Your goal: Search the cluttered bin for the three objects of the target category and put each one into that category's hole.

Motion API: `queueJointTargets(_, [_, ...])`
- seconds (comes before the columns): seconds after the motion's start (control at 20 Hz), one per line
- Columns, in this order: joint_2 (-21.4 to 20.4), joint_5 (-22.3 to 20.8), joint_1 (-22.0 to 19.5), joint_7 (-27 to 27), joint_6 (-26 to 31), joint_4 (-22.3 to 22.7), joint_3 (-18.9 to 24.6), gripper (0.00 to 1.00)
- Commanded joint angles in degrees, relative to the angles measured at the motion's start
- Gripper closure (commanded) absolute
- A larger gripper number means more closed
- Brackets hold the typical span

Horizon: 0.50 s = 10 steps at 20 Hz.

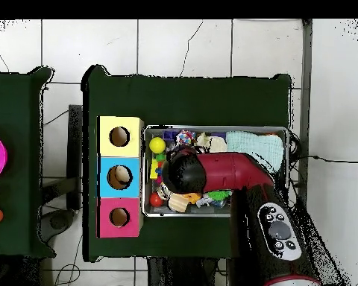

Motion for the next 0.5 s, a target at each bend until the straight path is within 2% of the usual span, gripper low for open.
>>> queueJointTargets(0.05, [7.0, -0.3, -0.2, 10.4, -5.5, -0.1, -3.0, 0.0])
queueJointTargets(0.3, [9.6, 0.2, -0.7, 8.8, -7.6, -1.8, -3.0, 0.0])
queueJointTargets(0.5, [10.0, 0.2, -1.8, 7.7, -9.0, -2.7, -3.0, 0.0])
